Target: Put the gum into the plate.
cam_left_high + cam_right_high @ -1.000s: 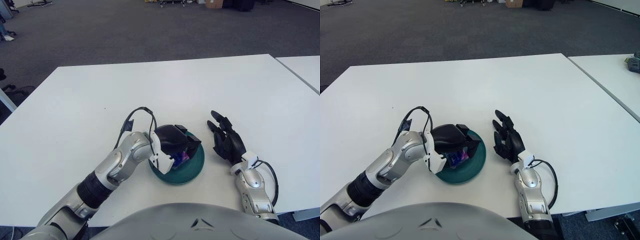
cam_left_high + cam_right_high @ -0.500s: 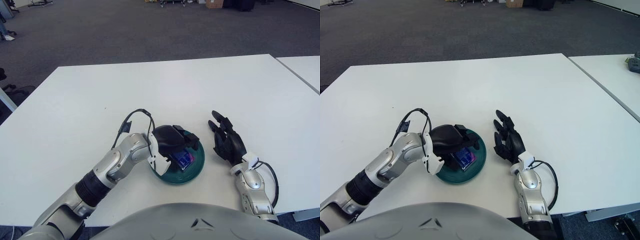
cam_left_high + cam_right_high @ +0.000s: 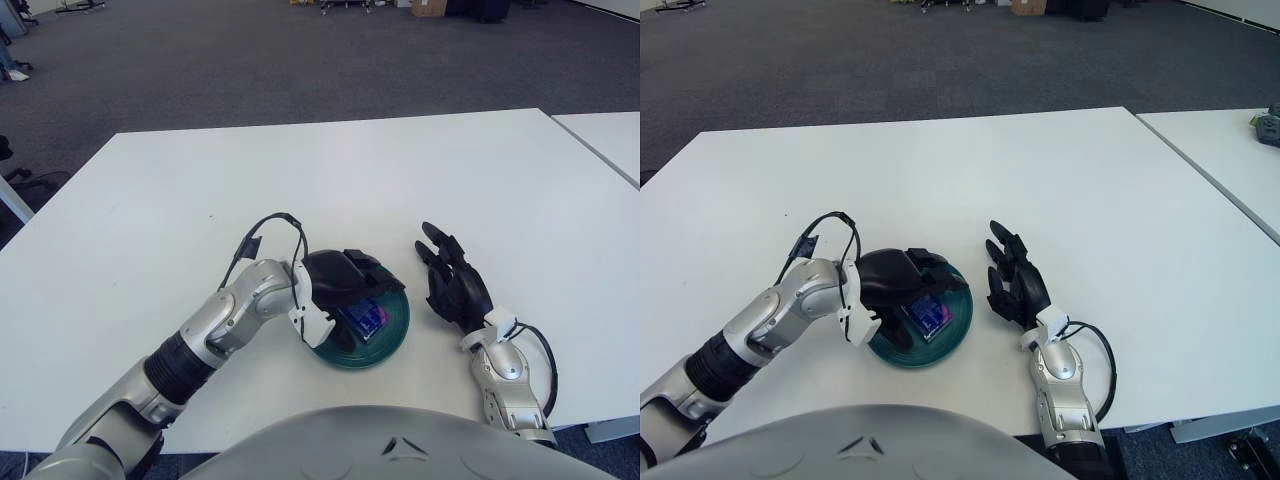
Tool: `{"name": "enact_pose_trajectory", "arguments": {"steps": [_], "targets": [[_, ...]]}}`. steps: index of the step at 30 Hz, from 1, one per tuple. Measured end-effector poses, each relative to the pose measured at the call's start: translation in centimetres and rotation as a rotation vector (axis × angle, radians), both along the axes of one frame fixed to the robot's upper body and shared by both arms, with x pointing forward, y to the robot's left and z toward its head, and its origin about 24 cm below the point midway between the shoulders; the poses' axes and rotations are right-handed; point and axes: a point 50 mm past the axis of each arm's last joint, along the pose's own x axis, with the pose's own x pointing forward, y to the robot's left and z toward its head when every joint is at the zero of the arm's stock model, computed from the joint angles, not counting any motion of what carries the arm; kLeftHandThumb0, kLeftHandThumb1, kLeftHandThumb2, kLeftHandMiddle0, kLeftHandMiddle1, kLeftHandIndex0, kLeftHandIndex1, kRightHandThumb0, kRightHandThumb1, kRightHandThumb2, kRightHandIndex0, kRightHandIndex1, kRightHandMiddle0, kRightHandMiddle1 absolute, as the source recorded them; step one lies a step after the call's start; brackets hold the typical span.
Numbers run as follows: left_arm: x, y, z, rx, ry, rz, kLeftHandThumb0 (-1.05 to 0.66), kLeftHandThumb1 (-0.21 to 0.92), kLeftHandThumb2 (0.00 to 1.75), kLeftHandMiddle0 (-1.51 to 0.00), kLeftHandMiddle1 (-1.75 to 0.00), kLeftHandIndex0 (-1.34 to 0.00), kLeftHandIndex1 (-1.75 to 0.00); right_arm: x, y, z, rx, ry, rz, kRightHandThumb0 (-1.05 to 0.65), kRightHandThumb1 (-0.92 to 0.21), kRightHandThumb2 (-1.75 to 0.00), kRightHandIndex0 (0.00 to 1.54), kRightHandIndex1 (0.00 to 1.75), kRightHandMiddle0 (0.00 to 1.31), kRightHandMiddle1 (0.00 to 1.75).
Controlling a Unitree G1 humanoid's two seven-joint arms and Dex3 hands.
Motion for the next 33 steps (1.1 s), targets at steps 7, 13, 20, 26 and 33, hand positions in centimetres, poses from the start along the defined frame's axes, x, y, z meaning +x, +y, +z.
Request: {"name": "enact_pose_trajectory", "arguments": {"steps": [7,13,20,26,33], "targets": [[0.1,0.2,0.4,-0.006,-0.008,0.009,-1.05,0.92,0.36,0.0,0.0,0.0,0.0,0.0,-0.1,0.0,0.02,0.002,0.003,-0.71,-0.92,-0.83,0.23,0.0,0.0,0.35],[0.4,0.9,0.6,-0.068,0.054,0.065,-1.05,0.92,0.37,0.0,0.0,0.0,0.0,0.0,0.0,0.0,0.001,0.001,0.014,-0.73,-0.92,-0.86,0.27,0.02,0.0,0.3],[1.5,2.9,0.3,-0.317,0.238,0.343,-1.05,0.92,0.35,0.0,0.0,0.0,0.0,0.0,0.2,0.0,-0.002,0.002,-0.002,-0.77,-0.92,-0.83,0.26,0.01,0.0,0.34],[0.8,4.3,-0.9,-0.743,0.407,0.674,-1.05,0.92,0.51,0.0,0.0,0.0,0.0,0.0,0.3,0.1,0.03,0.003,-0.001,-0.81,-0.92,-0.81,0.25,0.01,0.0,0.39],[-1.1,4.8,-2.8,-1.189,0.609,0.972,-1.05,0.92,0.81,0.0,0.0,0.0,0.0,-0.1,0.3,0.0,0.039,0.003,-0.011,-0.87,-0.92,-0.81,0.29,0.02,0.0,0.48]]}}
